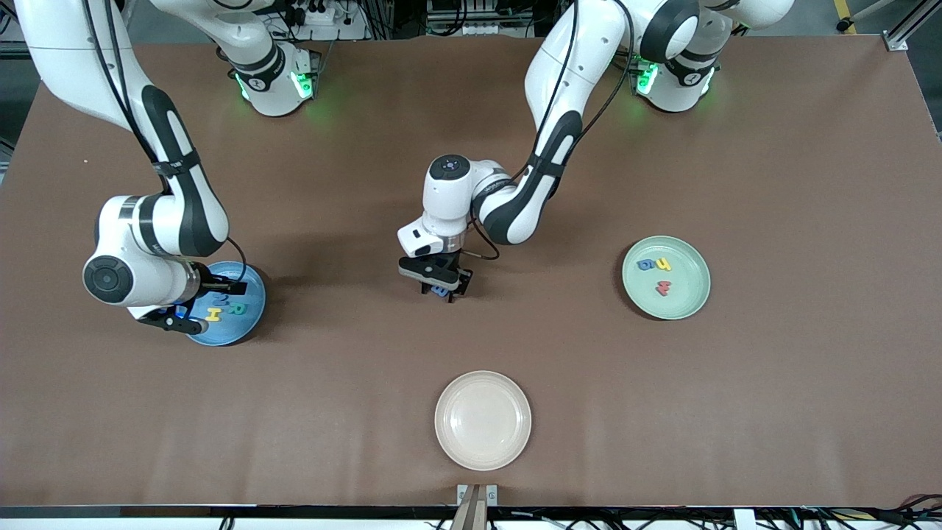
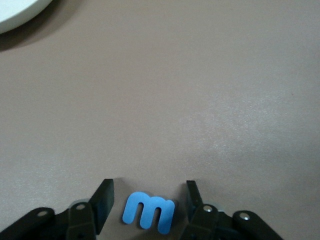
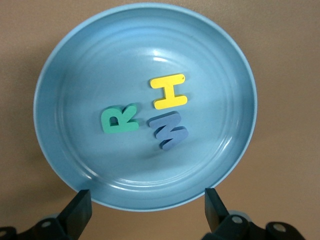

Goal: Sort uppercase to blue plate, lowercase to green plate
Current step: 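Close the left gripper on the blue m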

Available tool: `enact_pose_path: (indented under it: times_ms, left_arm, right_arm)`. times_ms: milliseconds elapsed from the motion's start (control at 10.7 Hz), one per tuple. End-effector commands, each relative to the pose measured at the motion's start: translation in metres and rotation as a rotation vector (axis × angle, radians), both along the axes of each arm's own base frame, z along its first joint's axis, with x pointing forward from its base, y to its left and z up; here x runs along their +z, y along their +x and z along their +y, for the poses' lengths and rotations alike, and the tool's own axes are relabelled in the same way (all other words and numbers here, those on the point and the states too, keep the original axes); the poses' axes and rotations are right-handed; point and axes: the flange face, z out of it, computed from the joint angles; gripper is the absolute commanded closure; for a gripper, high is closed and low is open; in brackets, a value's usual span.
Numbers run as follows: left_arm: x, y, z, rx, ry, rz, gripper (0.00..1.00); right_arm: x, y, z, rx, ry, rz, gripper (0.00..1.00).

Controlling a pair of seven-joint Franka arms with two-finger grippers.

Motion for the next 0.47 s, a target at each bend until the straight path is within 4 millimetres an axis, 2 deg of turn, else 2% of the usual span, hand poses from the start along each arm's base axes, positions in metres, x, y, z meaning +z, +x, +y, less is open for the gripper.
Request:
enact_pose_path:
  times_ms: [0, 375]
  left_arm:
    - [-0.0014, -0.0023, 0.003, 0.022, 0.023, 0.021, 0.42]
    - [-0.0017, -0.0031, 0.0026, 0.025, 0.022, 0.025, 0.52]
  right_arm:
    - [0.0059, 0.0011, -0.0016, -0.001, 0.0, 0.002, 0.0]
    - [0.0056, 0.0005, -0.0007, 0.0, 0.0, 0.007, 0.0]
